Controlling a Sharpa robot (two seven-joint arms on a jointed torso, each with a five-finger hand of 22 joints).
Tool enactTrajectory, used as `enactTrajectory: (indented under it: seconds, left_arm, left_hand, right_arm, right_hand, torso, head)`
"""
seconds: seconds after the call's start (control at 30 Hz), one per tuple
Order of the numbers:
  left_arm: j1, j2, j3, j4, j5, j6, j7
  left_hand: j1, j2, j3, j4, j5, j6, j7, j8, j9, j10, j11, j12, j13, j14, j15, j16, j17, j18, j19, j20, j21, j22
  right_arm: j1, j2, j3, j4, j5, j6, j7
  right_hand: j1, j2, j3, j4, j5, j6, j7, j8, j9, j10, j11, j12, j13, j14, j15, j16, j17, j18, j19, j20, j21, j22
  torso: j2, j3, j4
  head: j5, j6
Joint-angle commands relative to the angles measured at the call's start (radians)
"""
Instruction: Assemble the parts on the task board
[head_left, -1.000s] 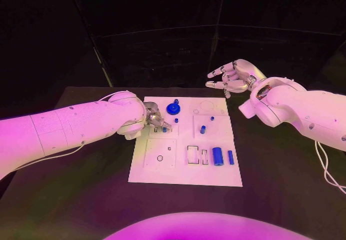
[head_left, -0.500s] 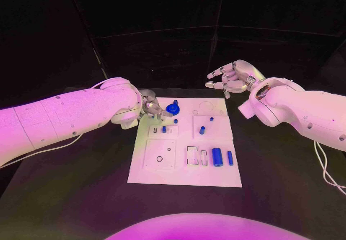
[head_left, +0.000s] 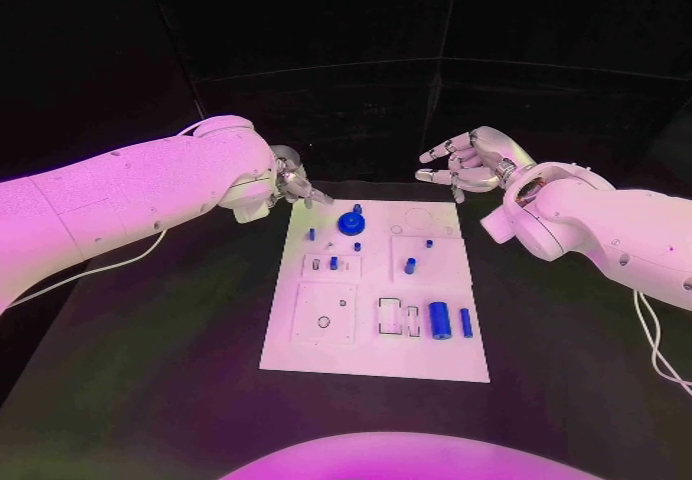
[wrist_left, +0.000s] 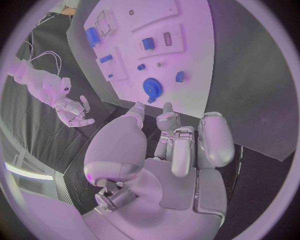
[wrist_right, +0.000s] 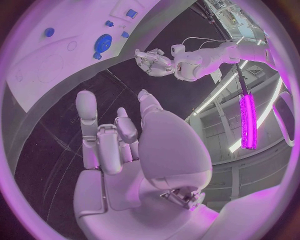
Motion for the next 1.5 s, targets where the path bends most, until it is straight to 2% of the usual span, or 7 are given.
enactTrajectory:
  seconds: [0.03,0.13,0.4,0.57,1.07,1.5]
  left_arm:
    - [0.000,0.026,-0.005,-0.058,0.003,0.051,0.004]
    - [-0.004,0.054,-0.009,-0.114,0.001,0.079,0.005]
    - [-0.018,0.101,-0.017,-0.190,-0.001,0.127,0.007]
    - [-0.028,0.121,-0.020,-0.221,-0.001,0.152,0.011]
    - [-0.040,0.141,-0.021,-0.250,-0.006,0.216,0.011]
    - [-0.046,0.149,-0.028,-0.258,-0.026,0.237,0.006]
  left_hand:
    - [0.013,0.001,-0.006,0.001,-0.004,-0.005,0.004,-0.004,-0.004,-0.006,0.004,-0.006,-0.002,0.098,0.008,-0.006,0.247,-0.002,-0.002,0.008,-0.004,-0.002]
    - [0.017,0.005,-0.012,0.002,-0.004,-0.004,0.005,-0.008,-0.010,-0.008,0.005,-0.006,-0.004,0.098,0.009,-0.006,0.248,-0.002,-0.002,0.009,-0.004,-0.001]
    - [0.028,0.010,-0.020,0.002,-0.004,0.003,0.005,-0.011,-0.019,-0.008,0.005,-0.004,-0.004,0.099,0.009,-0.005,0.250,-0.002,-0.001,0.011,-0.002,0.002]
    - [0.041,0.018,-0.028,0.000,-0.003,0.013,0.003,-0.012,-0.026,-0.007,0.004,-0.001,-0.004,0.099,0.009,-0.004,0.252,-0.002,0.000,0.011,0.000,0.005]
    - [0.075,0.035,-0.042,-0.012,-0.002,0.034,-0.001,-0.011,-0.041,-0.007,0.001,0.003,-0.005,0.100,0.006,-0.002,0.254,-0.003,0.001,0.010,0.003,0.011]
    - [0.095,0.050,-0.044,-0.022,-0.001,0.040,-0.001,-0.013,-0.050,-0.006,0.000,0.005,-0.005,0.100,0.006,-0.002,0.255,-0.003,0.001,0.009,0.004,0.012]
  right_arm:
    - [0.002,0.002,0.001,-0.001,-0.001,0.009,0.008]
    - [0.002,0.003,0.001,-0.002,-0.001,0.010,0.008]
    - [0.001,0.007,0.001,-0.003,-0.001,0.010,0.009]
    - [0.001,0.010,0.001,-0.004,-0.001,0.011,0.009]
    - [0.001,0.011,0.001,-0.005,-0.001,0.013,0.009]
    - [0.001,0.013,0.001,-0.006,-0.001,0.014,0.009]
  right_hand:
    - [-0.011,0.002,-0.007,-0.001,-0.006,0.000,-0.002,0.007,-0.001,-0.004,0.000,-0.003,0.000,0.044,-0.007,-0.006,-0.001,0.010,-0.002,-0.001,-0.002,-0.002]
    - [-0.011,0.002,-0.007,-0.001,-0.006,0.000,-0.002,0.007,-0.001,-0.004,0.000,-0.003,0.000,0.044,-0.007,-0.006,-0.001,0.010,-0.002,-0.001,-0.002,-0.002]
    - [-0.010,0.005,-0.007,0.000,-0.004,0.000,-0.002,0.007,-0.002,-0.004,0.000,-0.003,0.000,0.044,-0.007,-0.006,0.000,0.010,-0.002,-0.001,-0.002,-0.001]
    - [-0.010,0.006,-0.007,0.000,-0.003,0.000,-0.002,0.007,-0.002,-0.004,0.000,-0.003,0.000,0.044,-0.007,-0.006,0.000,0.010,-0.002,-0.001,-0.003,-0.003]
    - [-0.009,0.007,-0.007,0.000,-0.001,-0.001,-0.002,0.007,-0.002,-0.004,0.000,-0.003,-0.001,0.045,-0.007,-0.006,-0.001,0.010,-0.002,-0.001,-0.003,-0.002]
    - [-0.007,0.010,-0.006,-0.001,0.003,-0.001,-0.002,0.007,-0.002,-0.004,-0.001,-0.002,0.000,0.045,-0.007,-0.006,0.000,0.010,-0.001,-0.001,-0.003,-0.002]
  torso:
    - [0.001,-0.0019,-0.0027]
    - [0.001,-0.0022,-0.0041]
    - [0.001,-0.0019,-0.0035]
    - [0.000,-0.0020,-0.0049]
    - [0.000,-0.0010,-0.0036]
    - [0.000,-0.0015,-0.0034]
  head:
    - [0.009,0.001]
    - [0.012,0.002]
    - [0.015,0.000]
    - [0.020,-0.002]
    - [0.022,-0.002]
    - [0.022,-0.002]
